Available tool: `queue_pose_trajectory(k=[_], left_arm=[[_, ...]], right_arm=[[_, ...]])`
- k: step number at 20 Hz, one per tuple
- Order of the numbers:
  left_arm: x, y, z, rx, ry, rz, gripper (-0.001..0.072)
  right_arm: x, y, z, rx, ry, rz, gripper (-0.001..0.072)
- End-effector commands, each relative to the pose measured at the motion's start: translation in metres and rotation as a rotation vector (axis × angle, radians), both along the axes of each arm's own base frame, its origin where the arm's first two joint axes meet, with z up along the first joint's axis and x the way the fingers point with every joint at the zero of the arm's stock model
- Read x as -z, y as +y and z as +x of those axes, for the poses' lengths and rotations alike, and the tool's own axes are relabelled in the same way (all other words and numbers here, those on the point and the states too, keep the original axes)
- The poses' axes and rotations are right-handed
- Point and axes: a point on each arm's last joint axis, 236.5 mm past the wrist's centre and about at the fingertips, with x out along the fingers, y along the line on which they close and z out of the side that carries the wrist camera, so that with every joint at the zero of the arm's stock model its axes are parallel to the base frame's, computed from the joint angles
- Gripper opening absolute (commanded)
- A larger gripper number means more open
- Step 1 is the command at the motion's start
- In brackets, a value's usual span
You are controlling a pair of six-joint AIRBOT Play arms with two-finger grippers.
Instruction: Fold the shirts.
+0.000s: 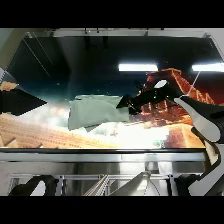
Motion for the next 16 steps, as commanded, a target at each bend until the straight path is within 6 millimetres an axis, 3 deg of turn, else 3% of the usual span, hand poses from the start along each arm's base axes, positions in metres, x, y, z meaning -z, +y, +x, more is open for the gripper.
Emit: queue_pose_trajectory(k=[1, 2, 3, 4, 6, 8, 9, 11, 13, 15, 16], left_arm=[[0.001, 0.0, -0.002, 0.005, 0.009, 0.002, 0.0023], [0.001, 0.0, -0.003, 0.007, 0.011, 0.002, 0.0023], [0.002, 0.0, -0.004, 0.01, 0.014, 0.004, 0.0023], [0.002, 0.0, -0.005, 0.014, 0.019, 0.004, 0.0023], [0.003, -0.001, -0.008, 0.021, 0.028, 0.006, 0.0023], [0.003, 0.0, -0.008, 0.02, 0.027, 0.007, 0.0023], [0.003, 0.0, -0.007, 0.02, 0.027, 0.006, 0.0023], [0.002, 0.0, -0.004, 0.011, 0.015, 0.005, 0.0024], [0.0, 0.0, 0.002, 0.008, -0.017, 0.007, 0.0023], [0.0, 0.001, 0.005, 0.015, -0.032, 0.009, 0.0024], [0.003, 0.001, 0.008, 0.021, -0.022, 0.009, 0.0024]], right_arm=[[0.007, 0.024, -0.004, -0.006, -0.009, 0.043, 0.0399], [0.001, 0.029, -0.002, -0.004, -0.024, 0.074, 0.0211], [-0.006, 0.033, 0.001, 0.006, -0.031, 0.105, 0.0091], [-0.012, 0.034, 0.004, 0.015, -0.04, 0.119, 0.0023], [-0.033, 0.031, 0.009, 0.025, -0.072, 0.131, 0.0022], [-0.077, 0.014, 0.022, 0.061, -0.136, 0.149, 0.0021], [-0.104, -0.004, 0.03, 0.093, -0.171, 0.152, 0.0021], [-0.167, -0.069, 0.046, 0.191, -0.258, 0.097, 0.0021], [-0.228, -0.157, 0.05, 0.366, -0.34, 0.006, 0.0021], [-0.279, -0.244, 0.037, 0.604, -0.395, -0.052, 0.0021], [-0.291, -0.291, 0.023, 0.734, -0.382, -0.101, 0.0021]])
